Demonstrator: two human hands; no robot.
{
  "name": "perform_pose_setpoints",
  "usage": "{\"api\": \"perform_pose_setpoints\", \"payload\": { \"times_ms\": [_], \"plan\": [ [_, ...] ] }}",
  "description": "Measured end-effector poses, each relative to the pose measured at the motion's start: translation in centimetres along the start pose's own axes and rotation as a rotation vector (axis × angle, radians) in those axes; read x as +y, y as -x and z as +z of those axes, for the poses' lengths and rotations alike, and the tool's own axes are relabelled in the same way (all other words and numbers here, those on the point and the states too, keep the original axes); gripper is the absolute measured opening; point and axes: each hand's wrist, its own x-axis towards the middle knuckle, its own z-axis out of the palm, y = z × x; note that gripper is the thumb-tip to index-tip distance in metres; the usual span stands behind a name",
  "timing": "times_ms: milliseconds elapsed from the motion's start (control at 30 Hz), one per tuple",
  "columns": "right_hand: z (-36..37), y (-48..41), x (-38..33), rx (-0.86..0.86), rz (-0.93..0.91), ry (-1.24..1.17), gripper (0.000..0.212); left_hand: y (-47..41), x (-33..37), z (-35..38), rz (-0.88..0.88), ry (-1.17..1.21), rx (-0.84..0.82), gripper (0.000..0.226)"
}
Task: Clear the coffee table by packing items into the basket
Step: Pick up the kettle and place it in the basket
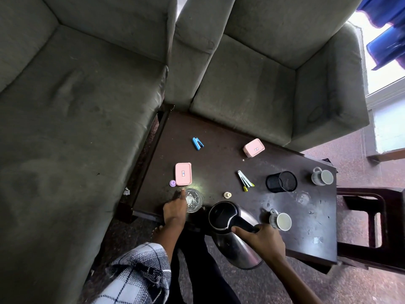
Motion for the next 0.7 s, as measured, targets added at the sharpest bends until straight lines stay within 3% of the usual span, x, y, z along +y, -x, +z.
{"api": "perform_pose_setpoints", "payload": {
  "times_ms": [700],
  "plan": [
    [0.05,0.07,-0.54,-0.01,-0.013,0.009,0.069,0.21,-0.03,-0.26,-0.006,0.004,-0.022,0.059]
  ]
}}
